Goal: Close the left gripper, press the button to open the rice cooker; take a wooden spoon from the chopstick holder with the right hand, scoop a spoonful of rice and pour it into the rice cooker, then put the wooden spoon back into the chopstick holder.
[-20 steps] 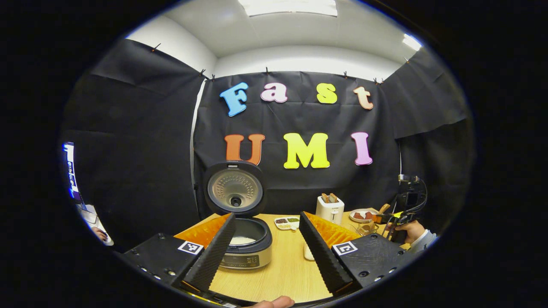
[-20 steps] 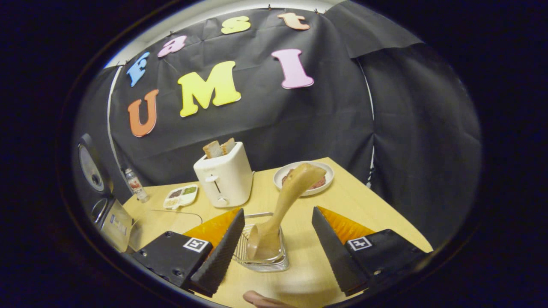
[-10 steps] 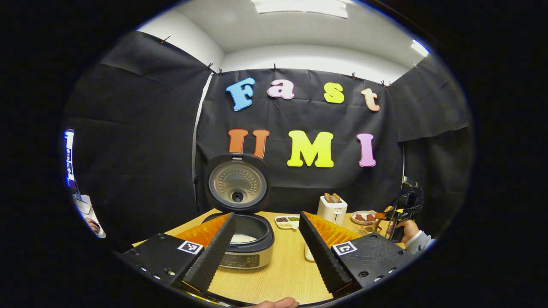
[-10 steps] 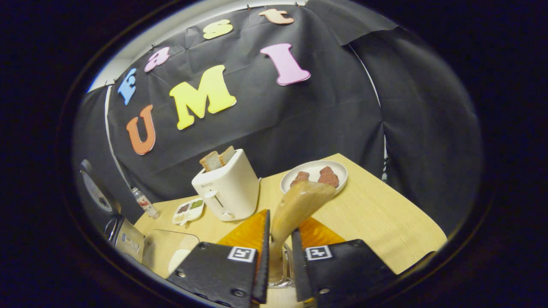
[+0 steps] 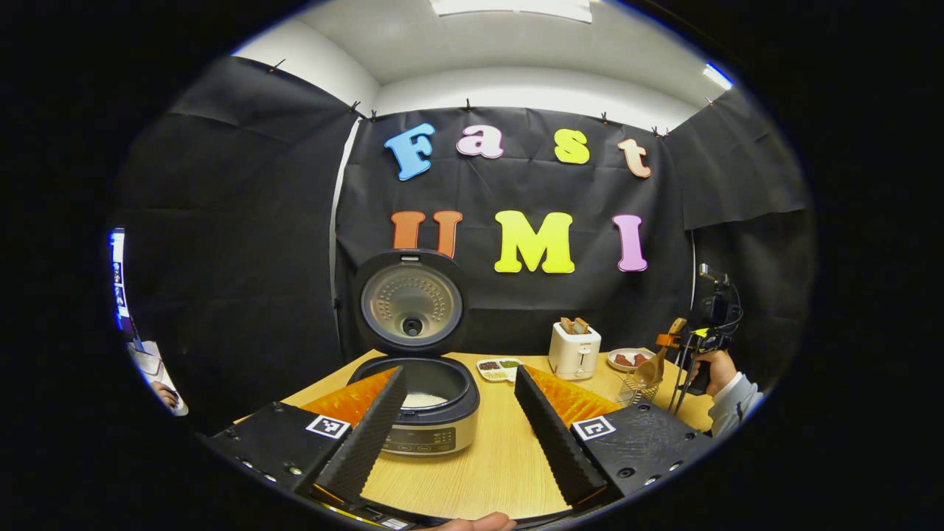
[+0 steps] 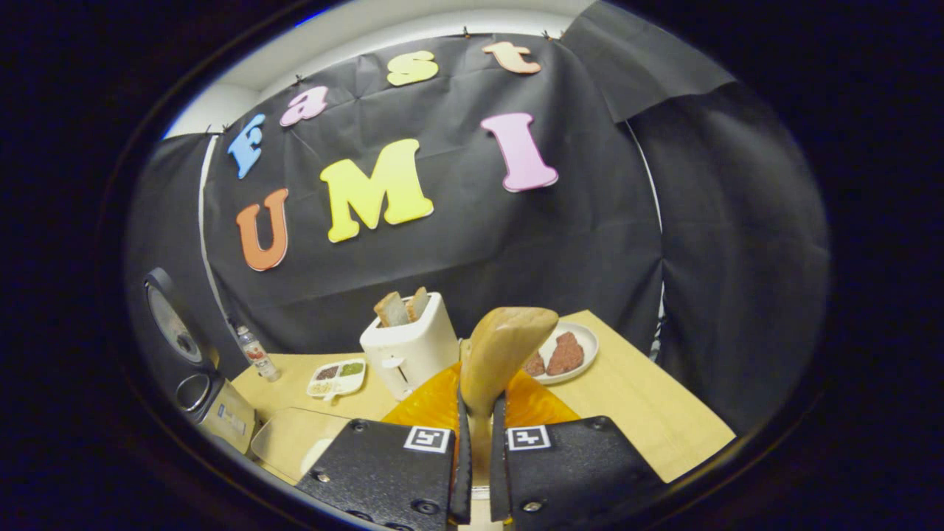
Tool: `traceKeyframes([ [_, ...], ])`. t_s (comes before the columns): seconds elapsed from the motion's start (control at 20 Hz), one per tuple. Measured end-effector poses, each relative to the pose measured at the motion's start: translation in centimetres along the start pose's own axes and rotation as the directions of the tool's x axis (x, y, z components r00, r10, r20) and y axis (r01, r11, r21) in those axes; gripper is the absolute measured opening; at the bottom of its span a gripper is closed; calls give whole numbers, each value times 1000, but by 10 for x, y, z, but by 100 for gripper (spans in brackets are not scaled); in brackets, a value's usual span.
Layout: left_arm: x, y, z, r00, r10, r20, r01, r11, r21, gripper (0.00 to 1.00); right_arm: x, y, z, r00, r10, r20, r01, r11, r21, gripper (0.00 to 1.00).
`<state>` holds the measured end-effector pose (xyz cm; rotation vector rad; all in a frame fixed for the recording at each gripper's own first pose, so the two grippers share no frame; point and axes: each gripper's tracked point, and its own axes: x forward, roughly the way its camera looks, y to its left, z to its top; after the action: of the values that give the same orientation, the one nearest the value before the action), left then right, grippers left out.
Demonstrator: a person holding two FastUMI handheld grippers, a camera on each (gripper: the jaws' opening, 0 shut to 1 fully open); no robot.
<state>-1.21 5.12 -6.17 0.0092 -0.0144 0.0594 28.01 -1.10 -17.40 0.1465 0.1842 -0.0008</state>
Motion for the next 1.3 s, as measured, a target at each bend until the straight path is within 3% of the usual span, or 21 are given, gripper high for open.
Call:
traceKeyframes([
  [0.2, -4, 3, -2, 1000, -8, 6, 8, 1000, -22, 94, -28, 27, 34, 998, 15, 65, -10, 997, -73, 15],
  [0.45, 0, 13, -19, 1000, 2, -22, -4, 998, -57, 94, -53, 88, 52, 989, 114, 95, -103, 988, -119, 15],
  [0.75, -1, 22, -23, 999, 9, -36, -11, 997, -75, 94, -47, 157, 19, 976, 211, 49, -200, 966, -166, 15],
  [0.9, -1, 30, -29, 999, 20, -49, -23, 998, -61, 94, -35, 173, -15, 978, 208, 14, -200, 955, -219, 15],
  [1.05, 1, 40, -38, 997, 41, -69, -45, 997, -58, 94, -16, 173, -51, 988, 153, -22, -152, 944, -294, 15],
  [1.3, 1, 43, -46, 996, 23, -84, -30, 996, -81, 94, 1, 161, -92, 991, 98, -89, -120, 953, -279, 12],
])
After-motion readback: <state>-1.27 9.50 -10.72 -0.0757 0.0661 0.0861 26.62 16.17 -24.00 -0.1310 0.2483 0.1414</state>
